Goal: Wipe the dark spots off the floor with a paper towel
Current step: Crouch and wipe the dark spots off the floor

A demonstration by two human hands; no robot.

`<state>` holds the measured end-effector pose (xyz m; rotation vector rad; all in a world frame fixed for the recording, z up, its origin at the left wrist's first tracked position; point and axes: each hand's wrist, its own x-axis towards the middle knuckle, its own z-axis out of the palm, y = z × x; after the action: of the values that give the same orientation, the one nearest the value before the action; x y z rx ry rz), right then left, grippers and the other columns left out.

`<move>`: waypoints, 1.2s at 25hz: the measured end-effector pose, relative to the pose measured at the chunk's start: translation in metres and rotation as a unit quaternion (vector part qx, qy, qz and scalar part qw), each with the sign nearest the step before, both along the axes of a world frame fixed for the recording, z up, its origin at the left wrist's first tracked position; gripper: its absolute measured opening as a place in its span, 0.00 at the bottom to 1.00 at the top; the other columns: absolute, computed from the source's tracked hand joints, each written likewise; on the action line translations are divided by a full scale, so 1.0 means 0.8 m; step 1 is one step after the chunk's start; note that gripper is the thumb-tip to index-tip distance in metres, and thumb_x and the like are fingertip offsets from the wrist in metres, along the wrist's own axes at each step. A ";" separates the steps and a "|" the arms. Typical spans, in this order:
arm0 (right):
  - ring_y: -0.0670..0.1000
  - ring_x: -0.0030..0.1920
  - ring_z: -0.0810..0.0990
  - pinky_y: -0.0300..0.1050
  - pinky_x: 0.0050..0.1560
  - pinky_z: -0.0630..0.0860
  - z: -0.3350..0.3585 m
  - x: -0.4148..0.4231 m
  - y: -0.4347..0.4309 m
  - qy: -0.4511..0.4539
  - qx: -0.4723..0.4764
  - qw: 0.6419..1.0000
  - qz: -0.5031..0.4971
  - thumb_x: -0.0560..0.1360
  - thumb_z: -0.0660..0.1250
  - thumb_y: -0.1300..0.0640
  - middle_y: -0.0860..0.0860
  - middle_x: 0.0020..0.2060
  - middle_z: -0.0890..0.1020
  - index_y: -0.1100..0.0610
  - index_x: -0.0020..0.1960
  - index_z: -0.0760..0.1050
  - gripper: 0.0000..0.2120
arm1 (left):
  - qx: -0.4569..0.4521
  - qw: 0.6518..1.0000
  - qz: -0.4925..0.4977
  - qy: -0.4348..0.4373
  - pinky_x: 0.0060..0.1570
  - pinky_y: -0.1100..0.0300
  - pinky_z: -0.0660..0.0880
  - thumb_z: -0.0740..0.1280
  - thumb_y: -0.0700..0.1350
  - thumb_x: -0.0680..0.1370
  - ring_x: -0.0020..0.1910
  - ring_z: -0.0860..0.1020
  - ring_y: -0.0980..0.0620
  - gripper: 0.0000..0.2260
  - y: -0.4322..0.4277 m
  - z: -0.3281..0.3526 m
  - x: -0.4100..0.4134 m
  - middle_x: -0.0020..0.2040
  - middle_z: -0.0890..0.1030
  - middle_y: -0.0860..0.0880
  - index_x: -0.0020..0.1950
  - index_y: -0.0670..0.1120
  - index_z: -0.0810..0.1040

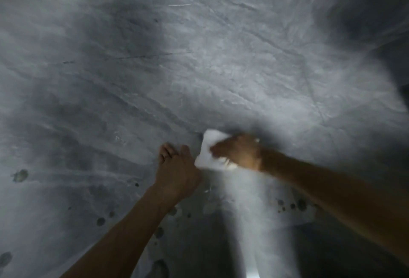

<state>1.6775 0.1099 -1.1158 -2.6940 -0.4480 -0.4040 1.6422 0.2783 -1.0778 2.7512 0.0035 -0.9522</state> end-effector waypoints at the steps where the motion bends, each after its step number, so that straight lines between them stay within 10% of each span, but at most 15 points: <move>1: 0.57 0.43 0.84 0.45 0.46 0.80 -0.009 0.009 0.010 0.049 0.027 0.975 -0.214 0.73 0.71 0.55 0.57 0.38 0.84 0.60 0.43 0.82 0.07 | -0.005 1.000 0.000 0.002 0.75 0.42 0.47 0.53 0.47 0.80 0.73 0.50 0.26 0.28 0.000 -0.001 -0.001 0.72 0.50 0.23 0.75 0.36 0.48; 4: 0.60 0.34 0.84 0.50 0.34 0.81 -0.042 0.039 -0.026 0.100 0.108 0.816 -0.559 0.81 0.53 0.55 0.64 0.32 0.83 0.64 0.38 0.83 0.25 | -0.004 1.000 0.010 0.004 0.75 0.42 0.47 0.54 0.46 0.79 0.73 0.49 0.26 0.28 -0.002 0.001 -0.003 0.72 0.49 0.22 0.75 0.37 0.49; 5: 0.63 0.35 0.84 0.54 0.35 0.81 -0.019 0.040 -0.082 0.240 0.094 0.802 -0.540 0.80 0.50 0.51 0.65 0.34 0.83 0.61 0.41 0.83 0.26 | -0.006 1.000 0.010 0.004 0.75 0.42 0.48 0.55 0.47 0.79 0.73 0.50 0.26 0.28 0.000 0.001 -0.002 0.72 0.49 0.22 0.75 0.37 0.50; 6: 0.67 0.37 0.83 0.58 0.37 0.80 0.011 0.035 -0.141 0.361 -0.023 0.803 -0.474 0.78 0.50 0.48 0.67 0.37 0.83 0.58 0.46 0.80 0.23 | -0.010 1.000 0.012 0.008 0.74 0.42 0.49 0.55 0.47 0.79 0.73 0.51 0.27 0.28 0.001 0.002 -0.002 0.72 0.50 0.23 0.75 0.36 0.50; 8: 0.70 0.39 0.80 0.59 0.40 0.77 0.017 0.016 -0.237 0.237 -0.121 0.907 -0.325 0.78 0.57 0.48 0.68 0.41 0.81 0.56 0.54 0.75 0.15 | -0.018 1.000 0.011 0.007 0.74 0.44 0.53 0.57 0.47 0.79 0.73 0.54 0.29 0.28 0.004 0.005 -0.002 0.72 0.53 0.24 0.74 0.36 0.53; 16: 0.67 0.37 0.79 0.52 0.38 0.71 -0.014 -0.169 -0.229 0.125 -0.029 0.820 -0.558 0.81 0.57 0.55 0.69 0.38 0.80 0.60 0.47 0.75 0.11 | -0.039 0.999 0.025 0.008 0.75 0.43 0.49 0.58 0.45 0.78 0.75 0.49 0.29 0.30 0.002 0.007 -0.009 0.73 0.48 0.25 0.76 0.37 0.50; 21: 0.53 0.24 0.77 0.40 0.23 0.67 -0.019 -0.196 -0.015 0.073 -0.099 0.965 -0.232 0.80 0.56 0.53 0.51 0.26 0.78 0.53 0.45 0.79 0.14 | -0.017 1.000 0.013 0.000 0.74 0.41 0.48 0.59 0.47 0.77 0.73 0.48 0.25 0.32 -0.006 -0.004 -0.007 0.72 0.48 0.22 0.76 0.37 0.49; 25: 0.52 0.30 0.82 0.41 0.24 0.74 -0.014 -0.166 -0.075 0.047 -0.145 0.988 0.002 0.77 0.63 0.52 0.50 0.32 0.83 0.52 0.45 0.82 0.09 | -0.004 1.000 0.008 -0.006 0.73 0.40 0.48 0.56 0.46 0.78 0.73 0.48 0.24 0.31 -0.002 -0.015 -0.008 0.71 0.47 0.21 0.76 0.36 0.47; 27: 0.57 0.30 0.82 0.44 0.26 0.76 -0.002 -0.146 -0.149 0.047 -0.146 0.975 -0.161 0.77 0.62 0.55 0.57 0.33 0.84 0.57 0.46 0.82 0.11 | -0.003 1.000 0.007 0.001 0.74 0.40 0.47 0.56 0.47 0.79 0.73 0.47 0.25 0.31 0.000 -0.016 -0.008 0.72 0.46 0.22 0.76 0.36 0.47; 30: 0.64 0.33 0.80 0.47 0.31 0.68 0.014 -0.142 -0.189 0.125 -0.053 0.838 -0.529 0.80 0.60 0.55 0.63 0.34 0.81 0.59 0.45 0.75 0.10 | -0.008 1.000 0.009 0.011 0.74 0.42 0.47 0.58 0.50 0.79 0.74 0.46 0.26 0.33 -0.001 -0.015 -0.005 0.73 0.46 0.23 0.77 0.37 0.48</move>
<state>1.5642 -0.0413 -1.1048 -2.7838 1.1836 -0.2804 1.6385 0.2779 -1.0897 2.7208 0.0254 -0.9735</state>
